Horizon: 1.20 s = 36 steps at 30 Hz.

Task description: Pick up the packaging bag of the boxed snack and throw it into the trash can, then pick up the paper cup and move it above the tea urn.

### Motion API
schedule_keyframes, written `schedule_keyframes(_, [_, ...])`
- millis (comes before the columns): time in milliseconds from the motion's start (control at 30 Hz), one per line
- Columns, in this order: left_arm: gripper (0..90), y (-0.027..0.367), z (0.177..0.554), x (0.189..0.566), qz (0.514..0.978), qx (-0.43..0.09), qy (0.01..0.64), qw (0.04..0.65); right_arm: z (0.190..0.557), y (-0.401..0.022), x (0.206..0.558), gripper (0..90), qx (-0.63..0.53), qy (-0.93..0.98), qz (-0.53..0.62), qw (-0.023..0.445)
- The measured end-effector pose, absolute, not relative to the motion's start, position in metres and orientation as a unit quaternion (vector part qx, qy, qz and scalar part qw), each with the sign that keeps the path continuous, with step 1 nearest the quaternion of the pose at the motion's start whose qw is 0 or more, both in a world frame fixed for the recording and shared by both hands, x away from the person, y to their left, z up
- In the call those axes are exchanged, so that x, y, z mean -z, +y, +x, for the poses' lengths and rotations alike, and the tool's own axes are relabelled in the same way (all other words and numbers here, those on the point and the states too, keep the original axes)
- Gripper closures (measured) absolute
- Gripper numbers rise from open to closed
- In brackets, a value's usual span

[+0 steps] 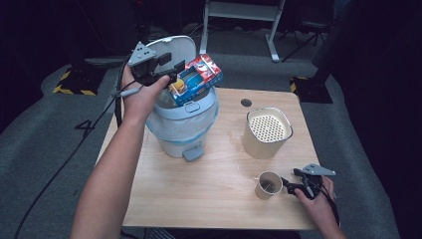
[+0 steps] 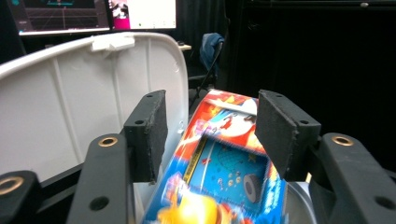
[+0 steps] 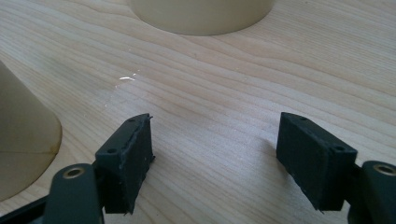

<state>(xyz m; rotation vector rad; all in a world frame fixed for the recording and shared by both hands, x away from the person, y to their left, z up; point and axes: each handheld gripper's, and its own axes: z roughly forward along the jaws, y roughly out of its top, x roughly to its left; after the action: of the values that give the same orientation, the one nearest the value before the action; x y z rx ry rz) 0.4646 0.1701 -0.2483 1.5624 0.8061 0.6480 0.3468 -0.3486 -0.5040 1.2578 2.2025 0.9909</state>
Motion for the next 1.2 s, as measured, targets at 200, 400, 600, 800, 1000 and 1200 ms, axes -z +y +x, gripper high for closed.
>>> schedule_keyframes(200, [43.2, 0.176, 0.451, 0.248, 0.681, -0.278, 0.344, 0.584, 0.347, -0.349, 0.504, 27.4, -0.356, 0.791, 0.452, 0.208])
schedule_keyframes(400, [43.0, 0.186, 0.43, 0.253, 0.698, -0.266, 0.322, 0.582, 0.347, -0.349, 0.504, 27.4, -0.356, 0.791, 0.452, 0.207])
schedule_keyframes(600, [42.1, 0.191, 0.402, 0.257, 0.724, -0.242, 0.287, 0.579, 0.347, -0.349, 0.504, 27.5, -0.358, 0.791, 0.451, 0.205])
schedule_keyframes(800, [40.7, 0.194, 0.379, 0.263, 0.738, -0.227, 0.27, 0.576, 0.346, -0.353, 0.504, 27.7, -0.359, 0.796, 0.444, 0.2])
schedule_keyframes(1000, [38.6, 0.196, 0.357, 0.278, 0.753, -0.216, 0.256, 0.566, 0.341, -0.365, 0.499, 28.1, -0.379, 0.789, 0.451, 0.176])
schedule_keyframes(1200, [37.7, 0.195, 0.339, 0.303, 0.773, -0.19, 0.258, 0.547, 0.327, -0.366, 0.489, 25.3, -0.382, 0.805, 0.419, 0.171])
